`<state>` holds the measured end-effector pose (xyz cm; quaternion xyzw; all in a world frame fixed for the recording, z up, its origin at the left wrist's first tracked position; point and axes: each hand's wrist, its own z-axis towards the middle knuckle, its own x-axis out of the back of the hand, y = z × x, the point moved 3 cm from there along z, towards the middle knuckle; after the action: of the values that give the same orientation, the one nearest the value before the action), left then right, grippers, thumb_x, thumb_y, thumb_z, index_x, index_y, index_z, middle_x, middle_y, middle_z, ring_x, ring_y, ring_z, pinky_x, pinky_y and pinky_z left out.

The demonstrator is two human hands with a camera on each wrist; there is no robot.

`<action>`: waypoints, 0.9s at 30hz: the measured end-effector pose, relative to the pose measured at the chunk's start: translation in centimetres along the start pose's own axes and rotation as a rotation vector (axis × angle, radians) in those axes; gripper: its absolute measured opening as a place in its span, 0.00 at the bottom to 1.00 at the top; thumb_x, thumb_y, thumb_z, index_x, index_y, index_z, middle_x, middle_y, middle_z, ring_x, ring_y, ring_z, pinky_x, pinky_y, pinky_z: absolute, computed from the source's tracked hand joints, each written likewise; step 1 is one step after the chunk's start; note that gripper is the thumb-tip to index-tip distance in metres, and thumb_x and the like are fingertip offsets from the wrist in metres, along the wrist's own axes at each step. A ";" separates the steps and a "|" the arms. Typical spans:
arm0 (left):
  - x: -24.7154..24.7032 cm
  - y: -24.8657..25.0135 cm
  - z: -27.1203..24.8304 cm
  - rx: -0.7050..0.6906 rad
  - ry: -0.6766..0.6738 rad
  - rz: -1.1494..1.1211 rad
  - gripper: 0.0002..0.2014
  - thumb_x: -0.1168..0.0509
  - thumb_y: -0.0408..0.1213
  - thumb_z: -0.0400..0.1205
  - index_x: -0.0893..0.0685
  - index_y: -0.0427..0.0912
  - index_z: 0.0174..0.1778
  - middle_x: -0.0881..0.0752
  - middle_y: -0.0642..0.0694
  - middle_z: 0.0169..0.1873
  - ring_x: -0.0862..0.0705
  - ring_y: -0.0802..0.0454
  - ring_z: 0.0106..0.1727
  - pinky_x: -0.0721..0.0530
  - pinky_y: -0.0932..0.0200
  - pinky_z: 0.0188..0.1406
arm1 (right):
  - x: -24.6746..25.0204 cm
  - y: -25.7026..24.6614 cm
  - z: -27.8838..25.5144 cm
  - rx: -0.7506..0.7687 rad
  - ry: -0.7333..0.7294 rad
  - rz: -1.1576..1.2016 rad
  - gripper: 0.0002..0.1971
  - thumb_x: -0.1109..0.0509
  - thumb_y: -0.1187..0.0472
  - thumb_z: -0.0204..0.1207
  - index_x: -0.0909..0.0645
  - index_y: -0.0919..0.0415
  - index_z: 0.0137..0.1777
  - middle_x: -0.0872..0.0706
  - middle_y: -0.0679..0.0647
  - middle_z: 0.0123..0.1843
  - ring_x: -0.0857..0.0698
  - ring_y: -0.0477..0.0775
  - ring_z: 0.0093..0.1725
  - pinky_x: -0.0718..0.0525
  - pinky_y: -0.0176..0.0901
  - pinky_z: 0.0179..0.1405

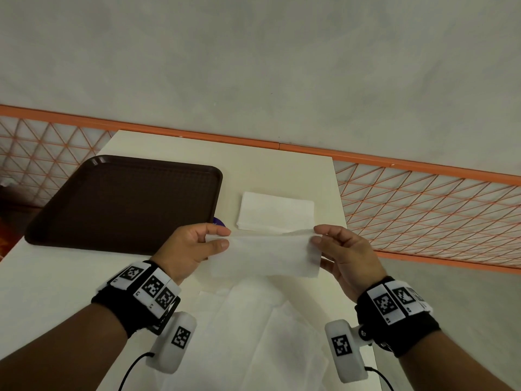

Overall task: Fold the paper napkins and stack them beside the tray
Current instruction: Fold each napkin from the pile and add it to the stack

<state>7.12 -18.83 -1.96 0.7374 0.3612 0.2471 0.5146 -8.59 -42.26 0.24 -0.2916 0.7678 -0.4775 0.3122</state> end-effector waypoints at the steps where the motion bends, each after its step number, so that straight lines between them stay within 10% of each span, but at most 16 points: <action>1: 0.0 0.0 0.0 0.000 0.001 0.004 0.10 0.29 0.28 0.77 0.12 0.43 0.51 0.10 0.35 0.47 0.11 0.40 0.49 0.13 0.46 0.53 | 0.0 0.1 0.0 0.004 0.001 -0.004 0.09 0.29 0.75 0.73 0.14 0.61 0.46 0.16 0.60 0.40 0.16 0.55 0.39 0.15 0.49 0.43; 5: 0.2 -0.1 0.1 -0.012 0.016 0.036 0.10 0.29 0.28 0.77 0.12 0.44 0.51 0.09 0.38 0.45 0.10 0.42 0.49 0.13 0.52 0.47 | 0.3 0.6 -0.1 0.019 0.020 0.014 0.10 0.29 0.76 0.73 0.13 0.61 0.47 0.14 0.57 0.38 0.16 0.54 0.39 0.14 0.47 0.42; 11: 0.6 -1.1 1.0 -0.062 0.028 0.239 0.13 0.23 0.39 0.72 0.10 0.61 0.49 0.14 0.29 0.53 0.15 0.34 0.56 0.17 0.42 0.63 | 0.3 1.1 -0.3 0.100 0.010 -0.234 0.13 0.24 0.76 0.70 0.12 0.57 0.48 0.11 0.55 0.38 0.14 0.52 0.40 0.13 0.46 0.49; 16: 0.2 -0.8 0.8 -0.170 0.131 0.439 0.07 0.24 0.41 0.74 0.10 0.59 0.44 0.18 0.54 0.35 0.21 0.54 0.38 0.20 0.60 0.42 | 0.5 0.9 -0.5 0.222 0.095 -0.705 0.08 0.21 0.62 0.72 0.13 0.45 0.43 0.10 0.43 0.41 0.14 0.37 0.42 0.21 0.27 0.44; 21: 0.1 0.0 0.2 -0.249 0.203 0.536 0.07 0.24 0.39 0.74 0.12 0.58 0.41 0.22 0.58 0.47 0.21 0.62 0.46 0.26 0.70 0.47 | 0.3 1.0 -0.6 0.371 0.062 -0.934 0.07 0.21 0.59 0.72 0.14 0.45 0.39 0.19 0.40 0.47 0.21 0.30 0.49 0.30 0.16 0.44; 24: 0.3 0.3 0.2 -0.241 0.155 0.540 0.06 0.25 0.39 0.74 0.12 0.58 0.41 0.24 0.63 0.57 0.24 0.66 0.58 0.28 0.71 0.56 | 0.9 1.2 -0.4 0.336 -0.034 -0.848 0.07 0.22 0.59 0.73 0.15 0.45 0.39 0.17 0.38 0.55 0.20 0.32 0.57 0.27 0.25 0.56; 27: 0.3 0.1 0.3 -0.193 0.078 0.385 0.04 0.26 0.41 0.76 0.10 0.56 0.42 0.13 0.53 0.52 0.15 0.47 0.52 0.15 0.51 0.58 | 1.3 1.4 -0.4 0.220 -0.096 -0.531 0.07 0.26 0.65 0.76 0.14 0.53 0.39 0.09 0.48 0.47 0.13 0.47 0.48 0.17 0.48 0.55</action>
<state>7.51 -18.77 -1.96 0.7300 0.2077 0.4026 0.5117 -9.99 -42.50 -1.17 -0.4691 0.5925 -0.6085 0.2421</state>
